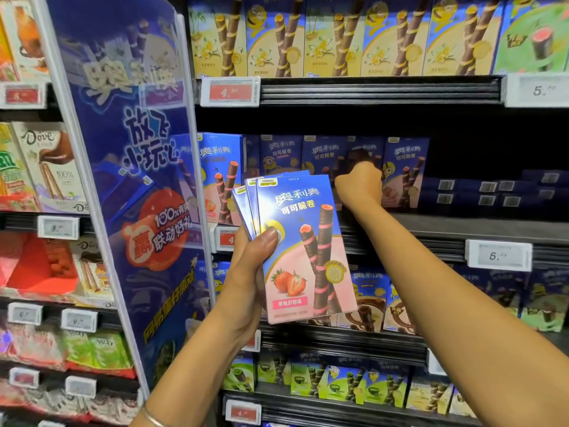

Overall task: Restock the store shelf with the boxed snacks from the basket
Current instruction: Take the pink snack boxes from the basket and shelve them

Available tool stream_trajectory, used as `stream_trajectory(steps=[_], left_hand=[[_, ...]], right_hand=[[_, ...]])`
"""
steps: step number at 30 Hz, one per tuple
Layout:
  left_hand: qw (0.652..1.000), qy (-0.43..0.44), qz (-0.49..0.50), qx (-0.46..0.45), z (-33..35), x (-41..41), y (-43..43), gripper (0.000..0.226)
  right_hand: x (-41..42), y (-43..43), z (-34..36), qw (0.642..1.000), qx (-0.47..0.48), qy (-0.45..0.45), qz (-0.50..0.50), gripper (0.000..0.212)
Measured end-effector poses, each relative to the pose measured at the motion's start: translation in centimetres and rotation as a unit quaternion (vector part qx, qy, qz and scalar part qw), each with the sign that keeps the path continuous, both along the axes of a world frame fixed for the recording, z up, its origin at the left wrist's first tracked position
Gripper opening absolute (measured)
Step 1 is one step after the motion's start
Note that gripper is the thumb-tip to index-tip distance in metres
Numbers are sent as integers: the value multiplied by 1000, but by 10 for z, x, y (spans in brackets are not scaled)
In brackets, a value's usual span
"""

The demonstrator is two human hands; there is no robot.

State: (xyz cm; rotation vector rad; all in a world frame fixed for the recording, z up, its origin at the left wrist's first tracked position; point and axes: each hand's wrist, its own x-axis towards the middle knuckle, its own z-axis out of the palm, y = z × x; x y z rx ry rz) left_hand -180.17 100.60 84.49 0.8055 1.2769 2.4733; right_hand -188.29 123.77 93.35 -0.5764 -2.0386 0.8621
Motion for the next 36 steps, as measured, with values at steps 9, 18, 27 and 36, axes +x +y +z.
stream_trajectory(steps=[9, 18, 27, 36], left_hand=[[1000, -3, -12, -27, 4, 1, 3, 89], [999, -5, -7, -44, 2, -4, 3, 91], [998, 6, 48, -46, 13, -8, 10, 104], [997, -13, 73, -32, 26, -22, 28, 134]], right_hand=[[-4, 14, -10, 998, 23, -54, 20, 36], [-4, 10, -12, 995, 51, -80, -4, 30], [86, -22, 13, 942, -121, 86, 302, 39], [137, -55, -2, 932, -56, 6, 359, 36]])
